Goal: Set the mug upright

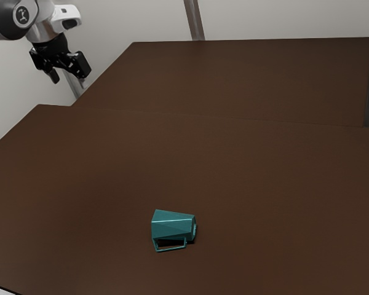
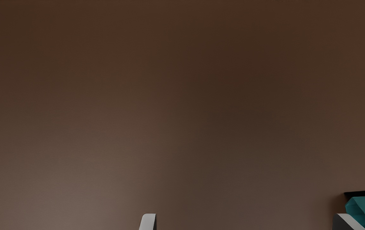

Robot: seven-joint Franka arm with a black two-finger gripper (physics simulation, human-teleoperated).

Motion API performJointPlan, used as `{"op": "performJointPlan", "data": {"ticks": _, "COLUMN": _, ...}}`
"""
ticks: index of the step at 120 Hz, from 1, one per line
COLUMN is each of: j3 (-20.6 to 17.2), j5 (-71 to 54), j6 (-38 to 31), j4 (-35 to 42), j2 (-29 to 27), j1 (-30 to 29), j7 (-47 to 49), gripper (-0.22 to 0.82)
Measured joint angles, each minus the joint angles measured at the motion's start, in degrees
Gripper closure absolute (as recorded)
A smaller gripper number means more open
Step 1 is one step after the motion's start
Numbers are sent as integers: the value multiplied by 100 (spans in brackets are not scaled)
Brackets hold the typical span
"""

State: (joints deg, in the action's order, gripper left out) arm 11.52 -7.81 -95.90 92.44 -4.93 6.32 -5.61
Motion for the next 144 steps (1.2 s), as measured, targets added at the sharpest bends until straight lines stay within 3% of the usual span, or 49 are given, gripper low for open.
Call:
{"op": "performJointPlan", "data": {"ticks": 44, "j3": 31, "j5": 140, "j6": -61, "j4": 240, "j2": 14, "j1": -12, "j7": -93, "gripper": 0}}
{"op": "performJointPlan", "data": {"ticks": 98, "j3": 288, "j5": 2914, "j6": -209, "j4": 2480, "j2": 91, "j1": -60, "j7": 18, "gripper": 0}}
{"op": "performJointPlan", "data": {"ticks": 144, "j3": 198, "j5": 4238, "j6": -293, "j4": 3522, "j2": 609, "j1": -118, "j7": 30, "gripper": 0}}
